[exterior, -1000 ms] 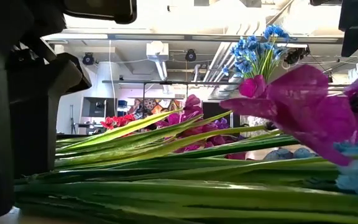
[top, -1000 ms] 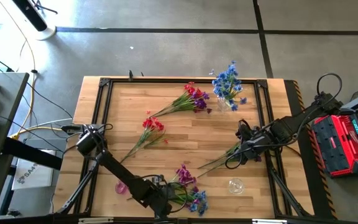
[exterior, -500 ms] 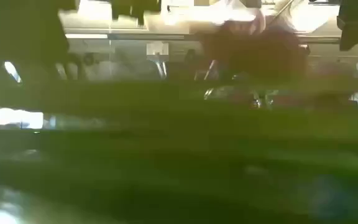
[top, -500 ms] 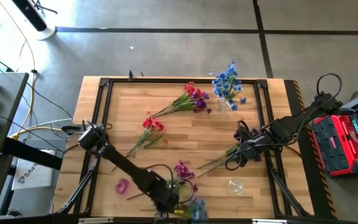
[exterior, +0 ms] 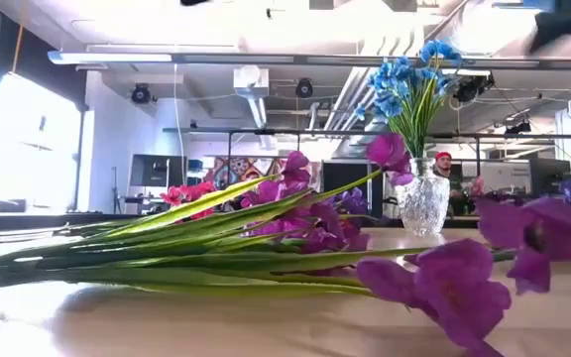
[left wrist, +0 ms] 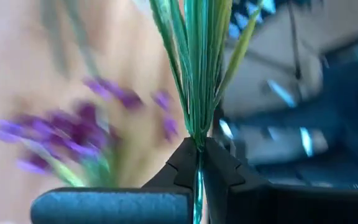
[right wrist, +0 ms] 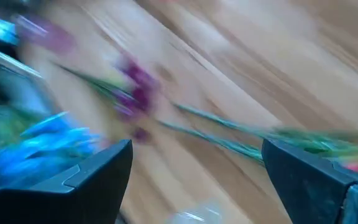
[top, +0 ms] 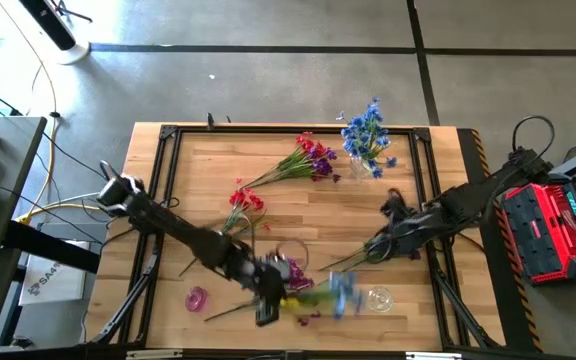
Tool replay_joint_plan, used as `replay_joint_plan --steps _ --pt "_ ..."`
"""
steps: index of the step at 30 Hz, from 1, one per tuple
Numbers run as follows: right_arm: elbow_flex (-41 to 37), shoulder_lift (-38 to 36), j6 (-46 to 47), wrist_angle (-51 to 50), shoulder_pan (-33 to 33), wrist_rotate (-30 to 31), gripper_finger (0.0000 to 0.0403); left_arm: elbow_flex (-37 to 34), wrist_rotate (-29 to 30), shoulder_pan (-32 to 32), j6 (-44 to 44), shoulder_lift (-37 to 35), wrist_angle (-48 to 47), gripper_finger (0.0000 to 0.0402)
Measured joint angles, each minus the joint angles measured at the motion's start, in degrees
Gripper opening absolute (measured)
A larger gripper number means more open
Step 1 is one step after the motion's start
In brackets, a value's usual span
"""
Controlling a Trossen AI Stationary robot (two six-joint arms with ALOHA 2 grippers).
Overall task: Sort flowers into vase by color
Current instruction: Put the blue flower into the top transparent flower vase
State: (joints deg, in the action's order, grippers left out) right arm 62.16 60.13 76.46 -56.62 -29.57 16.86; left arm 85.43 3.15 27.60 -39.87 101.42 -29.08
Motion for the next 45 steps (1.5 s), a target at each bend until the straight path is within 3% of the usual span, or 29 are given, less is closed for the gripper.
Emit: replay_joint_plan --steps 8,12,14,20,26,30,34,40,45 --pt "6.9 -8.93 -6.47 1.82 -1.98 16.11 0.0345 0.0 21.42 -1.67 1.09 -8.82 0.27 0.0" --pt "6.24 -9.1 -7.83 4.34 -1.98 18.6 0.0345 0.0 26.1 -3.72 2.63 -9.69 0.4 0.0" --pt "5.34 -7.7 -10.55 8.54 -2.16 18.3 0.0345 -0.01 25.12 -5.36 3.35 -9.55 2.67 0.0" --pt "4.49 -0.47 -25.79 30.26 -5.0 16.25 0.0345 0.09 13.11 -11.54 13.4 -9.72 23.44 0.0" --pt "4.5 4.1 -41.7 45.89 -6.46 24.76 0.0345 0.09 1.05 -17.95 15.03 -9.56 25.97 0.0" --pt "4.5 4.46 -49.57 50.41 -4.01 26.27 0.0345 0.05 -2.54 -20.79 16.84 -9.23 26.17 0.0" --pt "4.5 4.33 -50.86 50.87 0.38 27.13 0.0339 0.02 -4.85 -23.22 16.58 -9.21 28.15 0.0" --pt "4.5 4.27 -52.52 52.38 7.65 26.58 0.027 0.02 -7.52 -26.12 16.93 -9.21 29.04 0.0" --pt "4.52 4.27 -53.45 53.0 13.16 20.65 0.015 0.02 -8.39 -28.04 17.0 -9.21 28.54 0.0"
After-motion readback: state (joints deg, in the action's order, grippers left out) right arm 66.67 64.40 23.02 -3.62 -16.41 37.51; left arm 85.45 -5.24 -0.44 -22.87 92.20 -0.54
